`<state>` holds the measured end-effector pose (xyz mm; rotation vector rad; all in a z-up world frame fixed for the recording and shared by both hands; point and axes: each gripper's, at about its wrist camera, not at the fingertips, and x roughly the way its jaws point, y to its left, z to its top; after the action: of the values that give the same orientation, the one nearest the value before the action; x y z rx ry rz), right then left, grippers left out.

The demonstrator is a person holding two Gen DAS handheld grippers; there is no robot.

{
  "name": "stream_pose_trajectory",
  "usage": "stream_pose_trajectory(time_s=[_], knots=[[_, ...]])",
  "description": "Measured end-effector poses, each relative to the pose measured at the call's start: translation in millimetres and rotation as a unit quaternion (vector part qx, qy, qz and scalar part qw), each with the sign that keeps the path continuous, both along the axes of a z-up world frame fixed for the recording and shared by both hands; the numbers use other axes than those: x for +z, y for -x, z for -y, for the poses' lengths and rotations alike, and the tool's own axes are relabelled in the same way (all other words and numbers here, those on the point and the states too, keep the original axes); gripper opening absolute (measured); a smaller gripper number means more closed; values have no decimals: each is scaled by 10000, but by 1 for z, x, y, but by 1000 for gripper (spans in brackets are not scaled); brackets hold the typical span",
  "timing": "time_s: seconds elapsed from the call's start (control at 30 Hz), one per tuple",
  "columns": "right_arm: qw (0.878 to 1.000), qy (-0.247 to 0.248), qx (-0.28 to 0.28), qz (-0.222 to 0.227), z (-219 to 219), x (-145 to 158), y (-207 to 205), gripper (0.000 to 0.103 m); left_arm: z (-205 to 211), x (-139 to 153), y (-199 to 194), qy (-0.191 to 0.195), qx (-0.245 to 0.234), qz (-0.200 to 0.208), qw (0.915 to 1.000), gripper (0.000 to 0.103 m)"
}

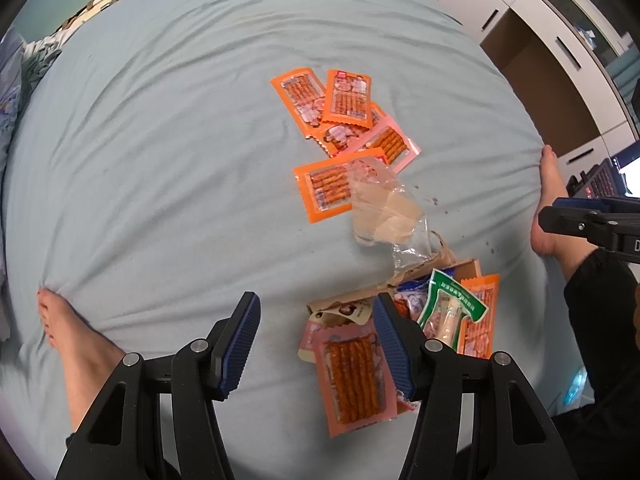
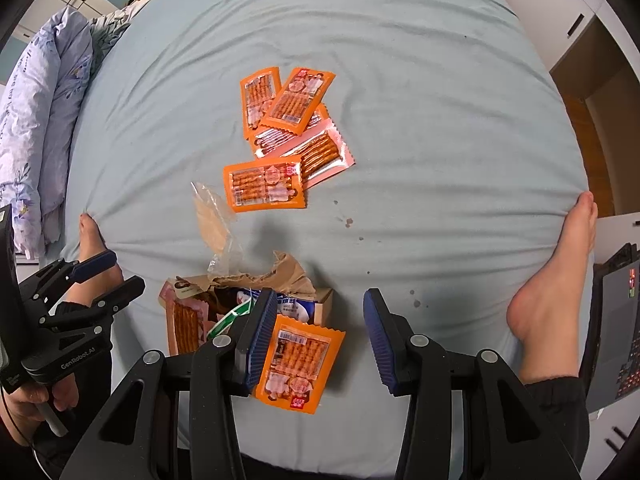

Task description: Organize snacks

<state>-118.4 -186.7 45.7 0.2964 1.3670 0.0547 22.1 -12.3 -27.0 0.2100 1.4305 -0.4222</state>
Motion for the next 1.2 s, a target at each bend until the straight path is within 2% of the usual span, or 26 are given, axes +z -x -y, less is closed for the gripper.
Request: stream_pose_trajectory(time_s=[0.67,0.77,0.83,0.87,0.93,0.97,1.03,1.2], knots=[[9997,-121,-170,-90,11,-3,-5,43,-7,-2,-6,26,165,-14,9999,58],[9990,-297,-316,-64,21,-5,-8,43,-9,-4,-8,-15,172,-14,9998,58],[9957,-697,-604,-76,32,-10,-8,44,-10,-7,-10,-23,206,-45,9998,58],[9924,-917,-816,-115,38,-14,-7,46,-10,-8,-11,-21,220,-66,9997,58],[9851,-1190,-1199,-322,49,-24,-7,73,-10,-11,-14,-28,225,-98,9997,58],[9817,-1300,-1333,-405,54,-28,-7,76,-10,-11,-14,-32,219,-101,9997,58],[9768,-1450,-1498,-489,62,-35,-11,76,-9,-12,-16,-44,192,-98,9998,59],[9806,-1211,-1490,-401,67,-40,-22,76,-6,-15,-32,-62,144,-92,9998,66]])
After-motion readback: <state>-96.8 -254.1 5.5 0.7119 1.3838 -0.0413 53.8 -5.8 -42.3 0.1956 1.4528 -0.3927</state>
